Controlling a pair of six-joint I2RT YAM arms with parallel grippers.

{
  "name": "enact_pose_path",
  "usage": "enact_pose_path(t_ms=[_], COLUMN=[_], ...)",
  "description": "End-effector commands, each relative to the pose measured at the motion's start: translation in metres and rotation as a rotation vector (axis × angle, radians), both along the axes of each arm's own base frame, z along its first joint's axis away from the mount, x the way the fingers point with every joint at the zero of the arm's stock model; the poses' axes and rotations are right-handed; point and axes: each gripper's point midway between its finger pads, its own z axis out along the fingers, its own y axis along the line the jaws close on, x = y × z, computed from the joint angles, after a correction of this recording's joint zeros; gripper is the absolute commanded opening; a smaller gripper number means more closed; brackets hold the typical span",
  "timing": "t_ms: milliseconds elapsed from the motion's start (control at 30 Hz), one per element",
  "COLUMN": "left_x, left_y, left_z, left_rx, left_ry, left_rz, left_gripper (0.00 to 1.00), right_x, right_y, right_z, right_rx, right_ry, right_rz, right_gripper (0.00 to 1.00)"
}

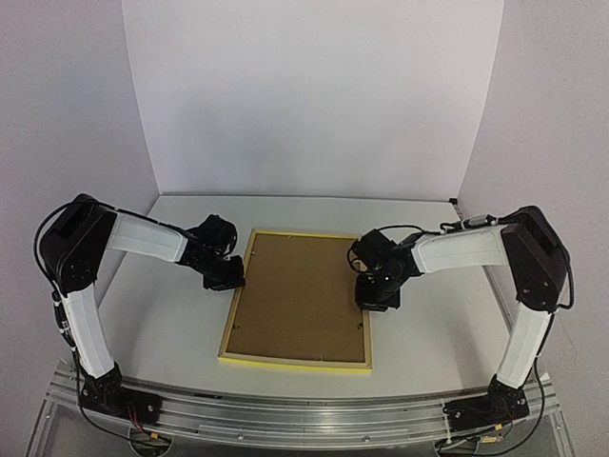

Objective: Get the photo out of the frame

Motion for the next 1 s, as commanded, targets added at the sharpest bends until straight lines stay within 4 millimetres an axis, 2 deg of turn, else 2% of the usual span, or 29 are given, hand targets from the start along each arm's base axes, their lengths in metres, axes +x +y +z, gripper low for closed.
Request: enact_pose_path(t_ms=[0, 267, 367, 433, 500, 600, 667, 733, 767, 833, 900, 967], left_x=[-0.053, -0.065, -0.064, -0.064, -0.065, -0.068, -0.068, -0.066, -0.066, -0.065, -0.066, -0.067], left_y=[-0.025, -0.057, -0.061, -0.062, -0.062, -0.063, -0.066, -0.069, -0.069, -0.07, -0.072, -0.073], left_z=[-0.026, -0.041, -0.048, -0.052, -0.055, -0.054, -0.051, -0.047, -0.046, -0.046, -0.047, -0.049], left_rx=[0.001, 0.044, 0.041, 0.034, 0.031, 0.028, 0.018, 0.01, 0.009, 0.008, 0.001, -0.006], left_ry=[0.147, 0.189, 0.201, 0.203, 0.208, 0.211, 0.208, 0.2, 0.197, 0.194, 0.2, 0.207], left_rz=[-0.037, 0.034, 0.062, 0.075, 0.081, 0.083, 0.075, 0.069, 0.068, 0.069, 0.065, 0.065], left_gripper=[0.11, 0.01, 0.0, 0.0, 0.0, 0.0, 0.0, 0.0, 0.0, 0.0, 0.0, 0.0], right_x=[0.018, 0.046, 0.05, 0.057, 0.069, 0.085, 0.09, 0.087, 0.081, 0.055, 0.027, 0.002], right_y=[-0.029, -0.076, -0.075, -0.08, -0.096, -0.111, -0.095, -0.061, -0.036, 0.014, 0.058, 0.092], right_z=[-0.015, -0.012, -0.006, 0.002, 0.019, 0.059, 0.087, 0.105, 0.112, 0.118, 0.12, 0.111], right_rx=[-0.076, -0.04, -0.046, -0.078, -0.166, -0.241, -0.168, -0.016, 0.082, 0.244, 0.293, 0.303], right_ry=[0.003, 0.023, -0.004, -0.044, -0.124, -0.255, -0.319, -0.357, -0.379, -0.413, -0.475, -0.49], right_rz=[0.034, 0.013, 0.066, 0.08, 0.046, 0.019, 0.09, 0.225, 0.324, 0.575, 0.801, 0.964], right_gripper=[0.08, 0.12, 0.18, 0.31, 0.51, 0.85, 0.92, 0.94, 0.95, 0.95, 0.94, 0.93])
